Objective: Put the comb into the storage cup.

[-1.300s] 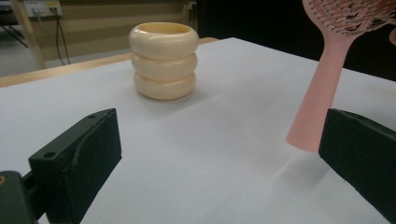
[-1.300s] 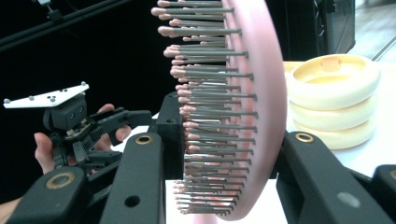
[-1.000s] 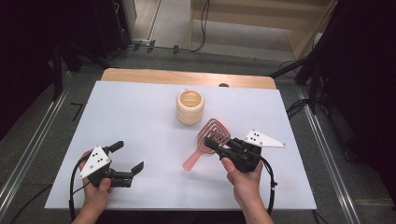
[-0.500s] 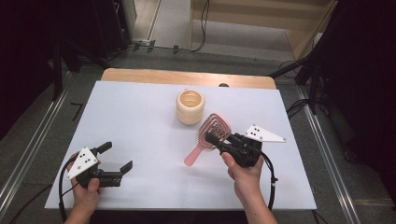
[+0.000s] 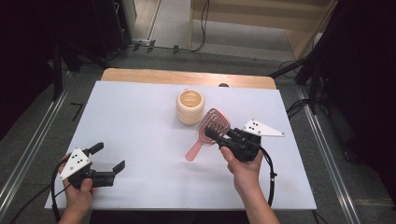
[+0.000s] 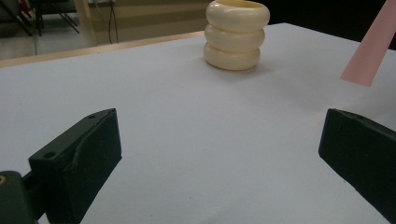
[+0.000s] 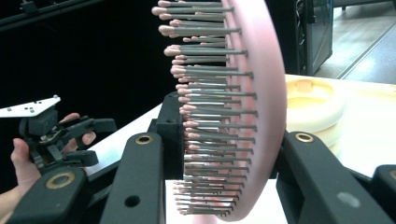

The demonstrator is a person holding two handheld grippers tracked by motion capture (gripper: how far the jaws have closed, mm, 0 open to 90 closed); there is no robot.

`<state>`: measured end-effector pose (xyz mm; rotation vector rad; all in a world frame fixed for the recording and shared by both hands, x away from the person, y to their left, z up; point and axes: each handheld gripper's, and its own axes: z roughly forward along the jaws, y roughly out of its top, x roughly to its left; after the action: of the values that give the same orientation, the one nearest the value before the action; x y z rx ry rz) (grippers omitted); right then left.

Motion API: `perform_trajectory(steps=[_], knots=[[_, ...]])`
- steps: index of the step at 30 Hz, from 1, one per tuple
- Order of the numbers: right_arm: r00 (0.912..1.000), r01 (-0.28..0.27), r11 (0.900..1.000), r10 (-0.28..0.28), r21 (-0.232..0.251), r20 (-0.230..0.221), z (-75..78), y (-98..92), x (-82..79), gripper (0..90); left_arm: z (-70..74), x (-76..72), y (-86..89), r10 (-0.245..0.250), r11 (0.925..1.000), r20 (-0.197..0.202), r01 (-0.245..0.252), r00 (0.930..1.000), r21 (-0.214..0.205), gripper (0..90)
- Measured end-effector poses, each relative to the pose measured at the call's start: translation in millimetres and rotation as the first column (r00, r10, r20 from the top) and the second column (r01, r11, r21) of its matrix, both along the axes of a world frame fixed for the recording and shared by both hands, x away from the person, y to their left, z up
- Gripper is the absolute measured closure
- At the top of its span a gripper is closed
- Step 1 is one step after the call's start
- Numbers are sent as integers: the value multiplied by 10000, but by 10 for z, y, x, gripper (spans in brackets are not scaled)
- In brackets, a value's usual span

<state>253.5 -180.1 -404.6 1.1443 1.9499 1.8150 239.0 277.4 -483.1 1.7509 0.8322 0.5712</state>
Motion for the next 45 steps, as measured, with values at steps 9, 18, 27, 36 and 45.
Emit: perform_trajectory(steps=[9, 18, 27, 36, 45], knots=[[9999, 136, 9998, -135, -138, 72, 58, -23, 71, 614, 2, -12, 120, 176, 9998, 32, -176, 9998, -105, 0], [9996, 219, 9996, -215, -199, 171, 80, -5, 152, 614, -34, -10, 112, 150, 9996, -56, -152, 9999, -237, 0], [9992, 305, 9994, -299, -192, 275, 147, 21, 228, 613, -38, -20, 107, 198, 9995, 1, -198, 9998, -242, 0], [9981, 467, 9986, -457, -255, 412, 223, 25, 308, 614, -37, -22, 115, 191, 9995, 9, -190, 9998, -262, 0], [9969, 616, 9978, -604, -243, 494, 285, 0, 392, 613, -38, -25, 115, 187, 9994, 28, -186, 9998, -282, 0]])
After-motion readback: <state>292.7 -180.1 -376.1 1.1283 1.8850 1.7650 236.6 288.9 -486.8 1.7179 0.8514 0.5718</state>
